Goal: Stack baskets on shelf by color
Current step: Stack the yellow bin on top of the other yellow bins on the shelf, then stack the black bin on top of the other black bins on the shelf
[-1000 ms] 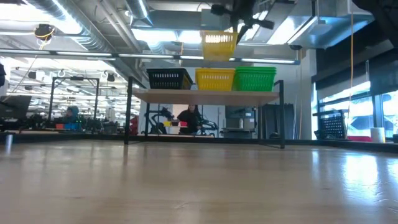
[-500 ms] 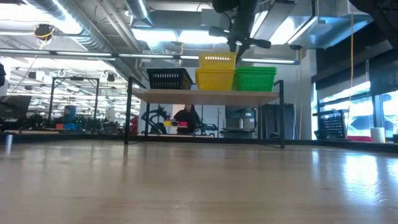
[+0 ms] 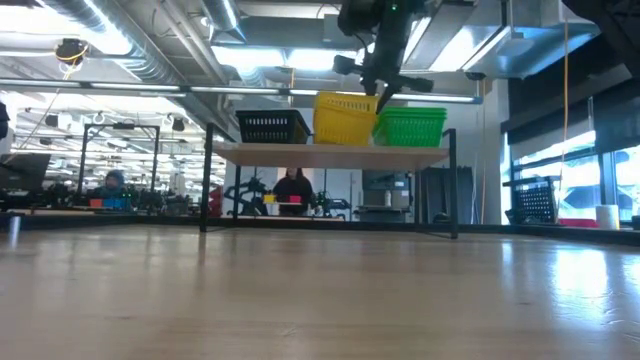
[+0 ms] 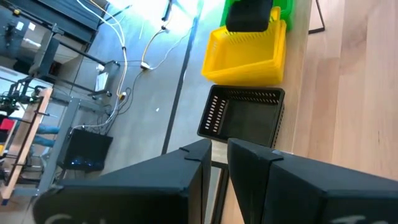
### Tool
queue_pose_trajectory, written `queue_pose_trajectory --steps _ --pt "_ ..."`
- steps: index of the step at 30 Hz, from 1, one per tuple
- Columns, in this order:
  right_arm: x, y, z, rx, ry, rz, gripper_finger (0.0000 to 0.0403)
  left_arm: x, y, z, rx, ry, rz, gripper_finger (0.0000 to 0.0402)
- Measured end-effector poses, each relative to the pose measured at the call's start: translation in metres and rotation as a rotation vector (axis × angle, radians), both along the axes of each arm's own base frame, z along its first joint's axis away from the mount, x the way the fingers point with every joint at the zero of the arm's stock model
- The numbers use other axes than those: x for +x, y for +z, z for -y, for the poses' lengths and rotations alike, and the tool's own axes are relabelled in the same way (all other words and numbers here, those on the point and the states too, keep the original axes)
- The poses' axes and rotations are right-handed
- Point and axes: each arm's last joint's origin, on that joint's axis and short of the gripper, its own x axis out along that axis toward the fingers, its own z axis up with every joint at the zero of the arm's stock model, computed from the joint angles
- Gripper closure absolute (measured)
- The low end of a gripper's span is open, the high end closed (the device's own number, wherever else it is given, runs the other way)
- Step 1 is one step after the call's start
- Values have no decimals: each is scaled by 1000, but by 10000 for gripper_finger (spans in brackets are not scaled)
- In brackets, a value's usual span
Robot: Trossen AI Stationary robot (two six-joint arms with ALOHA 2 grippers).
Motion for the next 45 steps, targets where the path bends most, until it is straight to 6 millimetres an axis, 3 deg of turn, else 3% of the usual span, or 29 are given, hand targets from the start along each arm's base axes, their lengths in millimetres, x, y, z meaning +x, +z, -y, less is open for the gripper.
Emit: queue_pose_trajectory --steps 9,14,21,26,31,37,40,45 --pt "7 3 4 -22 48 81 332 0 0 0 0 1 0 355" --pt "5 8 2 -16 30 90 328 0 0 0 -3 3 3 355" --pt "2 39 -4 -118 87 106 327 -1 -1 0 -40 32 23 355" --pt "2 70 -20 -274 158 98 327 -7 -8 0 -120 106 19 355" --pt "2 102 -43 -439 378 77 327 -15 -18 1 -348 207 40 355" --pt "4 117 -68 -609 766 20 327 -12 -34 7 -730 175 74 355" --pt "5 119 -74 -621 988 44 327 -8 -52 8 -848 241 37 355" --pt "9 119 -87 -553 1339 240 327 3 -94 19 -1045 372 -91 355"
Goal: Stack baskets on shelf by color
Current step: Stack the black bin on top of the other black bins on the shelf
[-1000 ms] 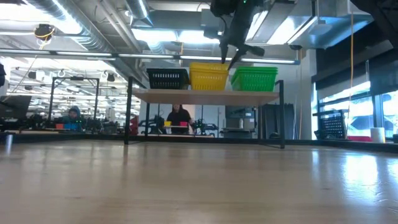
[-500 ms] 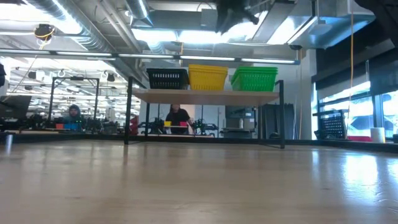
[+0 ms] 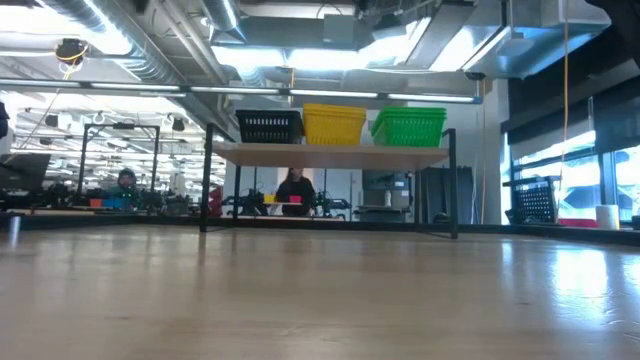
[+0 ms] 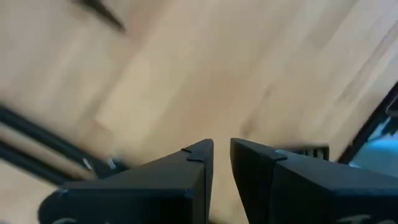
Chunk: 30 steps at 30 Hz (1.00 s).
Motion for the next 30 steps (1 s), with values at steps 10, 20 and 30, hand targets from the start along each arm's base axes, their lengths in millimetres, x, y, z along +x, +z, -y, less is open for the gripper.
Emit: queue_pose_trajectory --steps 10,20,30 --pt "4 3 -34 219 437 81 327 2 -65 42 -193 65 -237 355" --pt "7 4 -73 275 602 84 327 20 -108 83 -276 -20 -137 355" --pt "7 5 -103 294 700 77 327 12 -157 123 -316 -25 -129 355"
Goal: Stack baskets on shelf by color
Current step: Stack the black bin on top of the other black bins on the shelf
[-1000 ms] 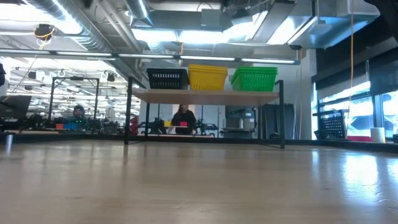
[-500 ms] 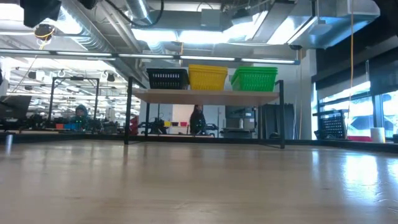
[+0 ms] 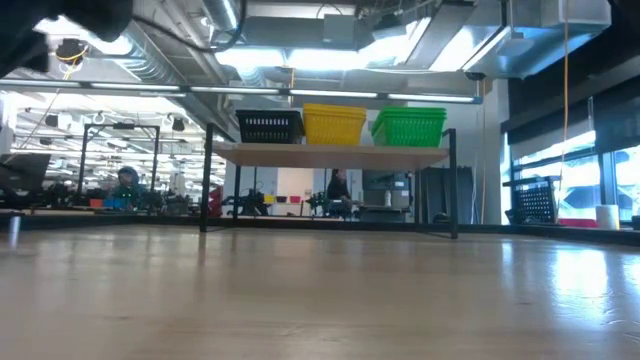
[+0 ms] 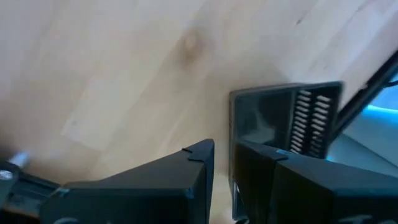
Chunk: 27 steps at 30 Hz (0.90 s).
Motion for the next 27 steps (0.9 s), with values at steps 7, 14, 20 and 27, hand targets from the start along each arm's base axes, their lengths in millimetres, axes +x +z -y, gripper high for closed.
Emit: queue_pose_trajectory --steps 7,14,20,27 --pt "3 3 -1 -16 -20 46 327 -4 -23 23 -74 0 89 355" --pt "4 5 0 -20 -26 69 327 -8 -36 33 -1 -19 98 355" --pt "5 5 0 -20 -26 74 327 -4 -50 41 36 -41 47 355" --pt "5 5 0 -20 -27 73 327 -3 -55 44 48 -49 33 355"
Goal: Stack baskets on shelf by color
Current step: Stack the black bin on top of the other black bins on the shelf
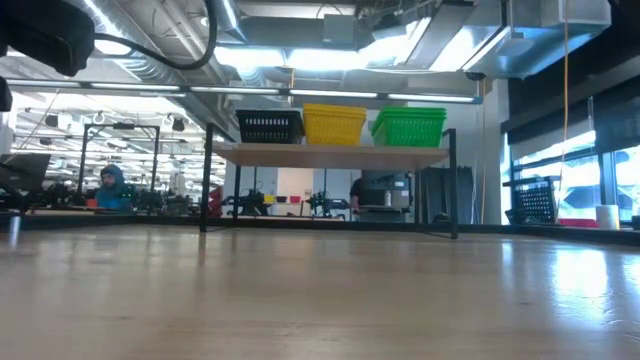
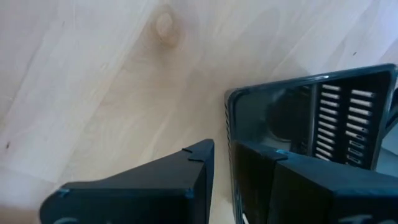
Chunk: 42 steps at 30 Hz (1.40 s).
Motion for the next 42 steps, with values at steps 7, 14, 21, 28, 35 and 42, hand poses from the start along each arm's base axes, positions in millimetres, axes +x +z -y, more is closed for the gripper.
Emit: queue_pose_trajectory --steps 7,14,21,28,35,42 --pt "0 0 0 0 -1 -1 327 -1 0 1 -23 -24 -17 355" --pt "0 0 0 8 -6 -9 327 0 1 3 -15 -39 9 355" --pt "0 0 0 18 -13 -20 327 3 -5 5 -4 -37 4 355" --pt "0 0 0 17 -13 -21 327 8 -14 10 -14 -50 -8 355" --pt "0 0 0 17 -12 -20 327 11 -24 12 27 -75 -31 355" --pt "0 0 0 17 -12 -21 327 13 -33 13 63 -95 -54 355"
